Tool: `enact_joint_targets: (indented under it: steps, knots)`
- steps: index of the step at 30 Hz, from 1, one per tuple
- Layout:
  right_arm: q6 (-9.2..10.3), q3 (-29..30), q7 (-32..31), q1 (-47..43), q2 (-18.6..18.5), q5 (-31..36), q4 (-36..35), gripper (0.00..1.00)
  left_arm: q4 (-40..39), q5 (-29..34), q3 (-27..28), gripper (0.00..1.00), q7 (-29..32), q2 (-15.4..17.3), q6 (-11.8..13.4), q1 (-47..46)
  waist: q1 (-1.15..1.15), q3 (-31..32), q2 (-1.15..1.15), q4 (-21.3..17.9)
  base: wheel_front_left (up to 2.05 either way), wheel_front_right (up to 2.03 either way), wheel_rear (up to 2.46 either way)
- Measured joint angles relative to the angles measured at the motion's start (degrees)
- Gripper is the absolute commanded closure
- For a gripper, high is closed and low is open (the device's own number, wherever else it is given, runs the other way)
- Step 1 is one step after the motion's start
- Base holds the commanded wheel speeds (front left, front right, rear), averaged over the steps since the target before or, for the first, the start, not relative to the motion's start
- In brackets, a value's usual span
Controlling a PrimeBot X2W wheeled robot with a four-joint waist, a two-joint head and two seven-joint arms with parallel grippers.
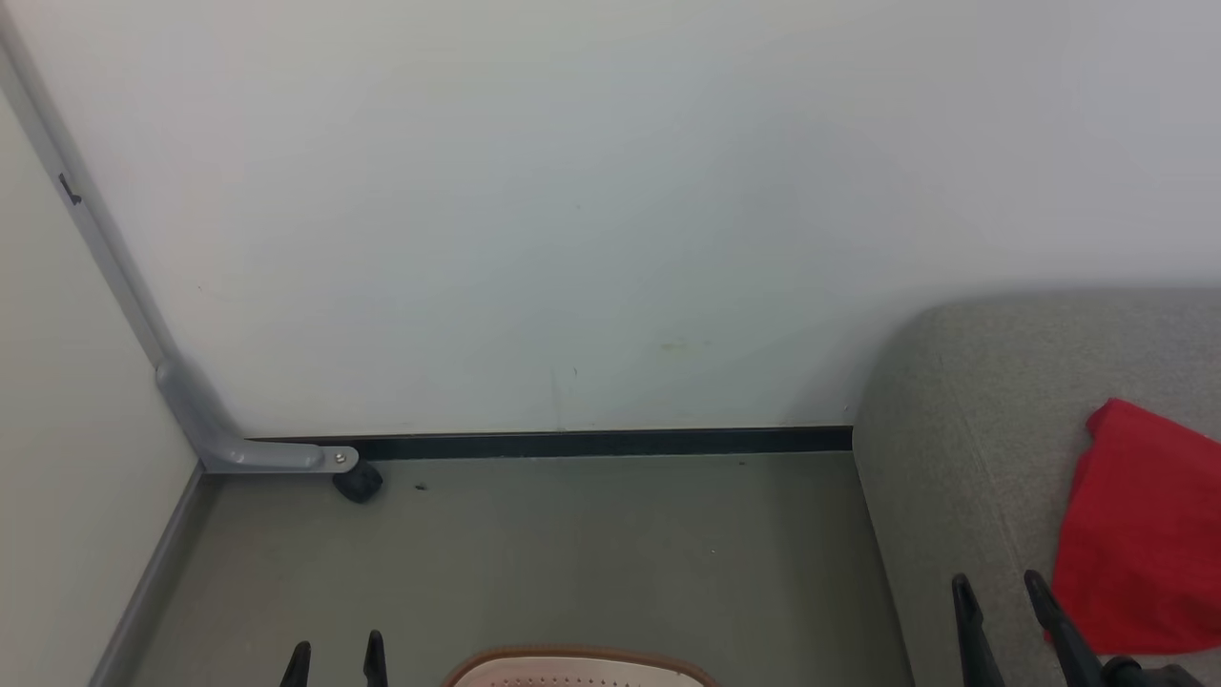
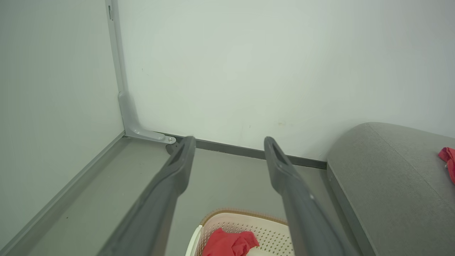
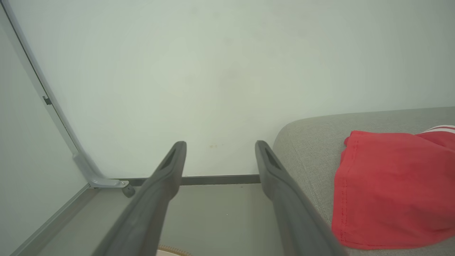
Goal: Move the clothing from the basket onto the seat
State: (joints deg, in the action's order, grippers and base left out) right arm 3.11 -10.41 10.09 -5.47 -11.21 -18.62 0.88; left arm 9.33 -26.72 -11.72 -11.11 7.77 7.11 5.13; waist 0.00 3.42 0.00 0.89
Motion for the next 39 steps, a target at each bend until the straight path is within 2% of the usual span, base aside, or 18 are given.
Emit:
enact_joint_targets:
  steps: [9, 19, 28, 39]
  knots:
    - [0.66, 0.18, -1.04, -0.19, -0.16, 0.01, -1.98, 0.0, -0.04, 1.49, -0.26, 0.0, 0.94, -0.69, 0.01, 0.0, 0.0, -0.68, 0.0, -0.16, 0.0, 0.0, 0.0]
    - [1.0, 0.24, -2.55, -0.29, -1.08, 1.04, -5.21, 0.0, 2.26, 1.69, -4.27, 0.0, 2.8, -2.23, -0.04, -0.29, 0.0, -3.23, 0.0, -0.53, 0.0, 0.0, 0.0]
    - [1.44, 0.65, -4.77, 1.07, -2.64, 2.7, -9.71, 0.0, 6.54, 2.12, -7.78, 0.0, 4.92, -3.1, -0.66, -5.51, 0.0, -8.64, 0.0, -1.16, 0.0, 0.0, 0.0]
    - [1.94, 0.48, -6.98, 6.65, -3.26, 5.13, -15.34, 0.0, 16.02, 2.7, -9.78, 0.0, 7.65, -3.81, -2.63, -14.86, 0.01, -17.22, 0.01, -3.0, 0.0, 0.0, 0.0]
